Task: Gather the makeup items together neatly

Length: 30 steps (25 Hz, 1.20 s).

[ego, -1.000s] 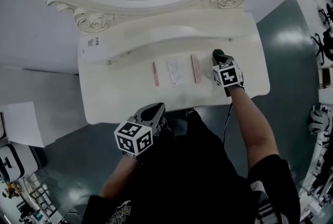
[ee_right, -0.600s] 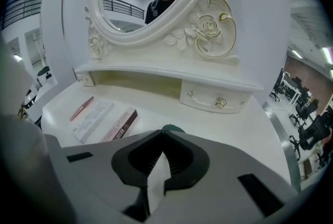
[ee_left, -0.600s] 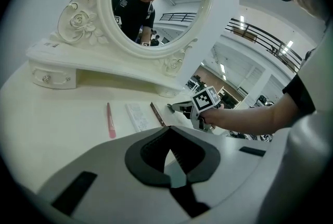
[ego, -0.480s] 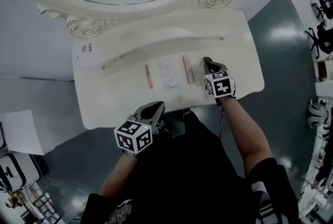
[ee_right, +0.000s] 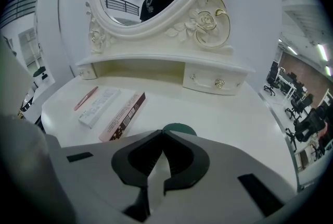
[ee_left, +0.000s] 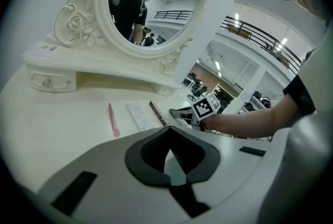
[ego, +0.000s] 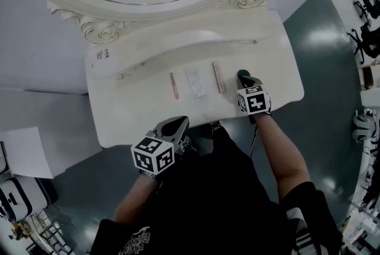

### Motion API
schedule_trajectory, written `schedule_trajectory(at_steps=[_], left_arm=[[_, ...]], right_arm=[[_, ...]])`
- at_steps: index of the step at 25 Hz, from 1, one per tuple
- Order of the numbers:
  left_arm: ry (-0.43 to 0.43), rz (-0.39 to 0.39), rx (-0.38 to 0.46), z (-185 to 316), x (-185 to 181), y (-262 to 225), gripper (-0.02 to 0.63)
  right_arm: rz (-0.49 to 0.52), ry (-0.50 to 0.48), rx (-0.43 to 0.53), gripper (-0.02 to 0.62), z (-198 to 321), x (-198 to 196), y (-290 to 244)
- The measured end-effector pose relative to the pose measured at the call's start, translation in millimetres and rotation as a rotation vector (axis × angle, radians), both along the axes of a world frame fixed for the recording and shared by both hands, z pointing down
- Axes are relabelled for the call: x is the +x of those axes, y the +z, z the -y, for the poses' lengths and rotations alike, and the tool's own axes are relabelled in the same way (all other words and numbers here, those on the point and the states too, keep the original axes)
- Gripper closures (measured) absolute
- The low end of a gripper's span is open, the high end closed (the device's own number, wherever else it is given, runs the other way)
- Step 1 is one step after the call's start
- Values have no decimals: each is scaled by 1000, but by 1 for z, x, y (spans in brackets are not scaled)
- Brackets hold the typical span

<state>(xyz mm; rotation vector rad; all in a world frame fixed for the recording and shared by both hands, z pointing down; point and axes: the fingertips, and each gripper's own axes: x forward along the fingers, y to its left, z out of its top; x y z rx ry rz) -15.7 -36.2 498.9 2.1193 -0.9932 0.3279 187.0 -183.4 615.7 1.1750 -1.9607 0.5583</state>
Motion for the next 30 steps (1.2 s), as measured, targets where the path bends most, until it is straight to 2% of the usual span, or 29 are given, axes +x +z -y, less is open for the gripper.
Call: schedule_trajectory(at_steps=[6, 11, 12, 14, 17, 19, 22, 30], left_arm=[[1, 12, -6, -6, -10, 1, 598], [11, 18, -1, -10, -18, 1, 598], [15, 19, 3, -11, -19, 0, 598], [23, 18, 11, -12, -21, -2, 598], [37, 16, 26, -17, -27, -5, 598], [43, 12, 35, -20, -31, -7, 598], [55, 5, 54, -27, -36, -13, 598], [134, -12, 91, -54, -36, -22, 598]], right_arm=[[6, 2, -13, 557, 1, -3, 4], [10, -36, -1, 552, -1, -9, 5], [14, -42, 1, 536, -2, -10, 4], [21, -42, 18, 465, -4, -12, -3], [45, -6, 79, 463, -11, -12, -26], [87, 31, 114, 474, -21, -13, -44], [174, 102, 148, 559, -41, -13, -72], [394, 200, 226, 566, -114, -42, -139]])
